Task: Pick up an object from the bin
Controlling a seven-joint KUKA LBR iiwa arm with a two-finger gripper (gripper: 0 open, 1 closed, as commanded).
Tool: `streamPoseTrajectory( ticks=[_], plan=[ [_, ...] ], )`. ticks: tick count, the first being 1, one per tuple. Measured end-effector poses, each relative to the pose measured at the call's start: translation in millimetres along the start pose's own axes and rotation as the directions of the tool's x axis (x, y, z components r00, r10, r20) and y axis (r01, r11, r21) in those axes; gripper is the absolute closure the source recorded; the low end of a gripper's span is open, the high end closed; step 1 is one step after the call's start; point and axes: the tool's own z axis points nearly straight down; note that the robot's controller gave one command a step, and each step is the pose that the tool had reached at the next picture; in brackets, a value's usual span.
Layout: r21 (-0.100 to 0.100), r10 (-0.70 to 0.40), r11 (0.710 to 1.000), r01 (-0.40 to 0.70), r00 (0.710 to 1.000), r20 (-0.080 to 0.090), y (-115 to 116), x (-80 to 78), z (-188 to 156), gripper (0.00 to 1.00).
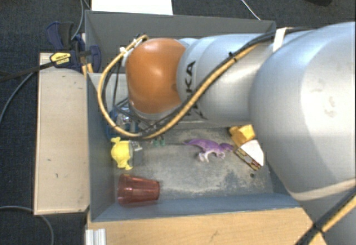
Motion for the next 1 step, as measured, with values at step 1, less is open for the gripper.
streamPoseTrajectory(
  ticks=[1],
  plan=[
    [0.000, -0.052, 0.999, 0.052, 0.999, -0.004, -1.1, -7.8, 48.8, 0.00]
  ],
)
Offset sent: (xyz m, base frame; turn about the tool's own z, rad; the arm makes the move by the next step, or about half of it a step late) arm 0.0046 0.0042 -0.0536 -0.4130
